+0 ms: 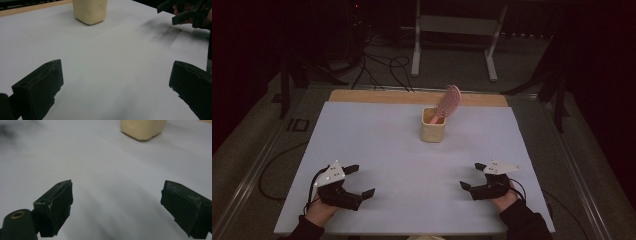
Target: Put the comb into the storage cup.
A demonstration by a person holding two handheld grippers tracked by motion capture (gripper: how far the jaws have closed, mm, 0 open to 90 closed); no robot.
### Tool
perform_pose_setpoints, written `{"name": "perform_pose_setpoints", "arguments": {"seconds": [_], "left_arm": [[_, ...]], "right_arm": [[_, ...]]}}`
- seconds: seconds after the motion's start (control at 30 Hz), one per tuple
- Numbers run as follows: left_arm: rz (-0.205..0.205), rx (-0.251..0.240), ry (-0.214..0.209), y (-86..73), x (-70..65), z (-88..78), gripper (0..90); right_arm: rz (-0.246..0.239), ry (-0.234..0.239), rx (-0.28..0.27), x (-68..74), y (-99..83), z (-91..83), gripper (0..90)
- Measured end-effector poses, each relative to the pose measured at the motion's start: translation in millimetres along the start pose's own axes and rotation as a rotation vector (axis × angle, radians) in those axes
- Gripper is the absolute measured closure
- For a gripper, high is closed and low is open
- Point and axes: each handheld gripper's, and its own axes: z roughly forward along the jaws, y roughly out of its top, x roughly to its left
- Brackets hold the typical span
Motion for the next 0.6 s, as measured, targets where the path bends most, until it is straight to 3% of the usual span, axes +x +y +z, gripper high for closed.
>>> {"name": "perform_pose_setpoints", "arguments": {"seconds": [0.1,0.6], "left_arm": [[0.0,0.004,0.002,-0.3,-0.3,0.6,0.2],[0.009,0.006,0.005,-0.3,-0.6,0.7,0.2]], "right_arm": [[0.004,-0.027,-0.008,1.4,-3.9,-8.0,10.4],[0.049,-0.045,-0.012,0.7,-24.7,-24.1,10.4]]}}
